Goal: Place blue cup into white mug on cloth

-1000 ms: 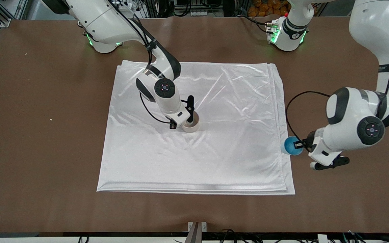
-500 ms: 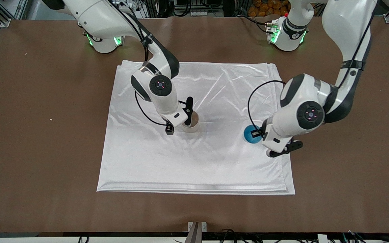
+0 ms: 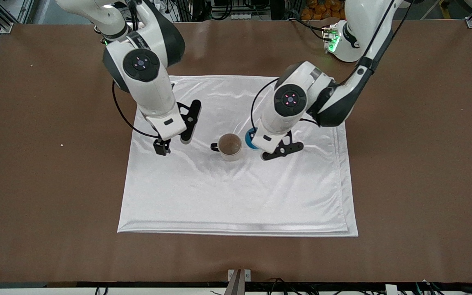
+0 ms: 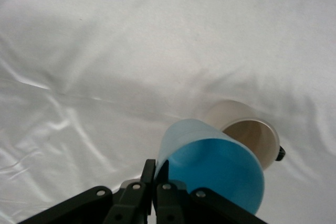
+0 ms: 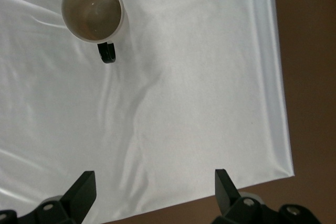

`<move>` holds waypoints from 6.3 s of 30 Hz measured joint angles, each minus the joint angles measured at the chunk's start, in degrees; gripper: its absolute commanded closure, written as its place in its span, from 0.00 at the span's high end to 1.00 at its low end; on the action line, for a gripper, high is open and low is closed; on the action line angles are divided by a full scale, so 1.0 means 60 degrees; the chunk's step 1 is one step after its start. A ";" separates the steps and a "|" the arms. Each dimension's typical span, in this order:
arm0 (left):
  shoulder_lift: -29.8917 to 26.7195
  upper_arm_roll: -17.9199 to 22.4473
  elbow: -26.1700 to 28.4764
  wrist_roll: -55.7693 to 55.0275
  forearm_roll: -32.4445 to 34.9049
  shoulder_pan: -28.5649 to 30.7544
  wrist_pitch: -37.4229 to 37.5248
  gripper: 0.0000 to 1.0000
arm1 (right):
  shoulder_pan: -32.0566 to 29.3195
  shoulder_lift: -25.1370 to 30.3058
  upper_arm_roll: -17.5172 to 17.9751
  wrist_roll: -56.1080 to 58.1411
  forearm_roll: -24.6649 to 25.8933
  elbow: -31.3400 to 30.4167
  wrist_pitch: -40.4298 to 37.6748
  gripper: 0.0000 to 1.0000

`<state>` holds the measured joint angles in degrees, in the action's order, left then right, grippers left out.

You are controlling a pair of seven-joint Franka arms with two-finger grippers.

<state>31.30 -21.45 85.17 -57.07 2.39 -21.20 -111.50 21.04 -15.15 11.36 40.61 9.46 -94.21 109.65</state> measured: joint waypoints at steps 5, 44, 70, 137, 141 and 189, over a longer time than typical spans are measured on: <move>0.0101 0.0011 -0.0027 -0.0162 0.0000 -0.0358 -0.0442 0.00 | -0.0546 0.0613 0.0001 -0.0027 -0.0089 -0.0009 -0.0557 1.00; 0.1381 0.1366 -0.0074 -0.0245 0.0040 -0.2218 -0.2576 1.00 | -0.4268 0.3255 -0.0115 -0.1785 -0.0709 -0.0909 -0.1757 1.00; 0.1025 0.1524 -0.0338 0.0434 0.0544 -0.1138 -0.2030 1.00 | -0.4892 0.3248 -0.0115 -0.6356 -0.1543 -0.0637 -0.1865 1.00; -0.5559 0.3570 0.1661 0.8784 -0.0313 0.3031 0.2930 1.00 | -0.4083 0.3361 -0.2229 -0.6488 -0.1581 0.0031 -0.1904 1.00; -0.5588 0.3577 0.1562 0.8784 -0.0330 0.3021 0.2981 1.00 | -0.4084 0.3339 -0.2229 -0.6546 -0.1581 0.0076 -0.1948 1.00; -0.5426 0.3686 0.1081 0.8810 -0.0376 0.3090 0.3174 1.00 | -0.4067 0.2623 -0.2211 -0.6724 -0.1594 0.0966 -0.2314 1.00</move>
<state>-1.26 0.67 91.66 -4.20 0.14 -2.66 -92.46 -3.36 0.59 -1.90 0.26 -0.10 -88.41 95.76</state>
